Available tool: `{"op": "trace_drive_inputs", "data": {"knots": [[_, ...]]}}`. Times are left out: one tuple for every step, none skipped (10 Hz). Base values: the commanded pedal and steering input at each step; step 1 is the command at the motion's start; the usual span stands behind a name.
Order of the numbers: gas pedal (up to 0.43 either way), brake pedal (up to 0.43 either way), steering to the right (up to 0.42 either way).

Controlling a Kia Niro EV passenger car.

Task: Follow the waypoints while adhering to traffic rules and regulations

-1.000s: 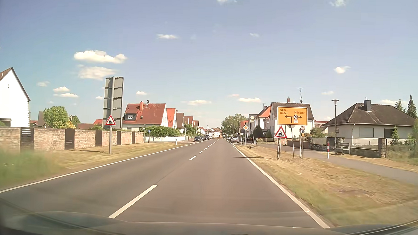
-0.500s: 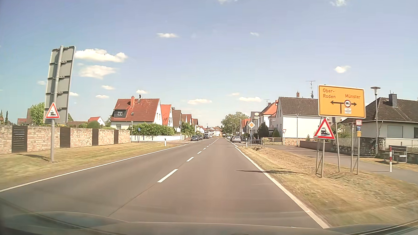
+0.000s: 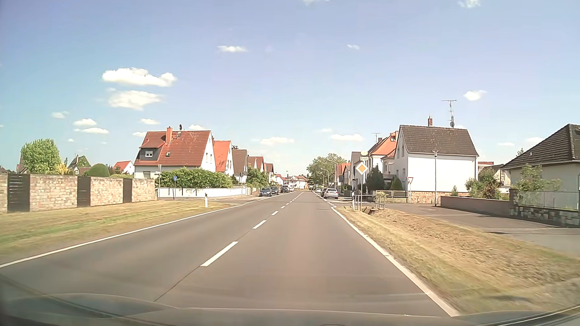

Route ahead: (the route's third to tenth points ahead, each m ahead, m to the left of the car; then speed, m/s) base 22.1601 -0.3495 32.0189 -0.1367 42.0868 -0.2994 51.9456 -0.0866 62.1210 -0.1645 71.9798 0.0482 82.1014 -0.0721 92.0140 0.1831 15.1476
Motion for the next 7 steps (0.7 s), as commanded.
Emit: {"op": "trace_drive_inputs", "data": {"knots": [[0.0, 0.189, 0.0], [0.0, 0.195, 0.0], [0.0, 0.195, 0.0], [0.0, 0.201, 0.0], [0.0, 0.201, 0.0], [0.0, 0.201, 0.0], [0.0, 0.201, 0.0]]}}
